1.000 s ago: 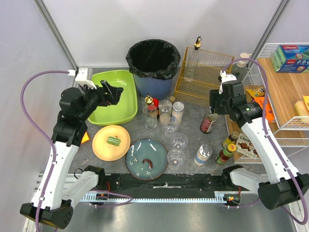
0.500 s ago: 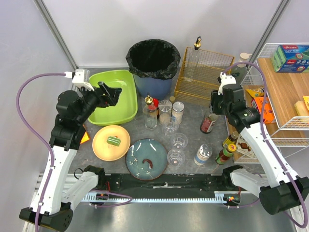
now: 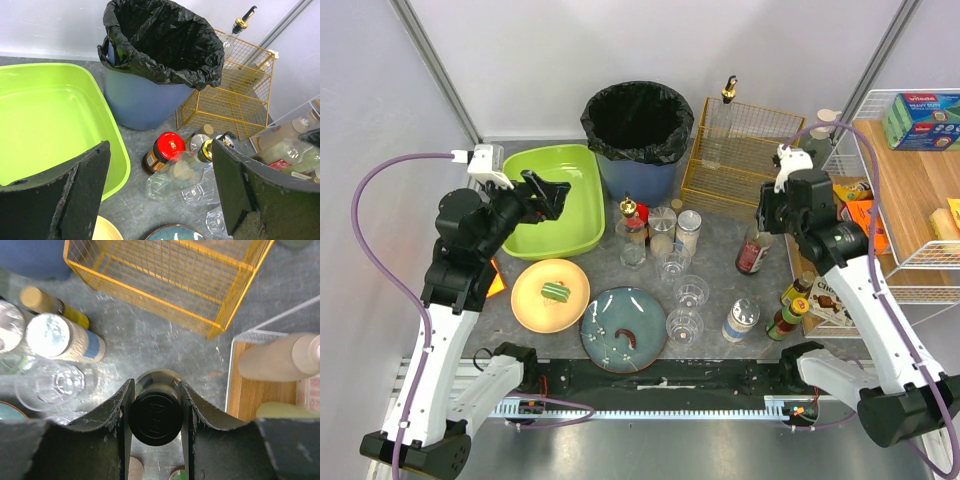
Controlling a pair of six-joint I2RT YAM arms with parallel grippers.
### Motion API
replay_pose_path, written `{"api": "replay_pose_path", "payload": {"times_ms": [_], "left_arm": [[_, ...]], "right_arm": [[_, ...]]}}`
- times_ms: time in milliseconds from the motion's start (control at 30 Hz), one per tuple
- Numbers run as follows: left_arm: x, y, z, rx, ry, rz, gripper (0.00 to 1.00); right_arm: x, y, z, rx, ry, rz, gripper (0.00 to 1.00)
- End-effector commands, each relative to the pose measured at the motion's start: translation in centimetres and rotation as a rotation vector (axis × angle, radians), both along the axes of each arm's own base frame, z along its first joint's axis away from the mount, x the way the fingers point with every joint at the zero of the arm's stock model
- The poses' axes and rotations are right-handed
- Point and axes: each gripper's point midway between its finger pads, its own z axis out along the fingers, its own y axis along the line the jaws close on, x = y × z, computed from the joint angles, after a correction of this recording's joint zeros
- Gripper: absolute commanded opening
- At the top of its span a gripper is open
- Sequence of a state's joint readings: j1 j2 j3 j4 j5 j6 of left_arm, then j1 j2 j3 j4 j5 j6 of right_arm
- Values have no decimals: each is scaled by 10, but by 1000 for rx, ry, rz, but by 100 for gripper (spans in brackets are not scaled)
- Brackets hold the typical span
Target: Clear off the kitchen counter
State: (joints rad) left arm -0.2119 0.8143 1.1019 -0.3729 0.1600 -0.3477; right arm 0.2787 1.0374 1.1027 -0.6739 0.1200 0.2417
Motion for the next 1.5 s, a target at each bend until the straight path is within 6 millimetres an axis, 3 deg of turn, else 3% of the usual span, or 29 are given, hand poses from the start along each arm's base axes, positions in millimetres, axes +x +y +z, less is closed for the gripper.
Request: {"api": "replay_pose_path", "payload": {"times_ms": [0, 300, 633, 767, 1067, 1233, 1467], "left_arm": [[-4, 1, 9, -16, -17, 6, 87], [-6, 10, 22, -50, -28, 65, 87], [-16, 7, 35, -84, -49, 44, 87], [-12, 8, 34, -71, -43, 50, 87], [3, 13, 34, -31, -38, 88, 87], [12, 11, 38, -6, -79, 79, 88], [27, 5, 37, 1, -93, 60, 88]], "right_arm": [[21, 11, 118, 88, -308, 37, 0], [46, 24, 225, 178, -533, 50, 0], [119, 5, 288, 182, -748, -160, 0], [137, -7, 304, 137, -787, -247, 0], [170, -14, 338, 106, -908, -324, 0], [195, -13, 342, 84, -937, -338, 0], [232, -23, 327, 87, -931, -361, 0]]}}
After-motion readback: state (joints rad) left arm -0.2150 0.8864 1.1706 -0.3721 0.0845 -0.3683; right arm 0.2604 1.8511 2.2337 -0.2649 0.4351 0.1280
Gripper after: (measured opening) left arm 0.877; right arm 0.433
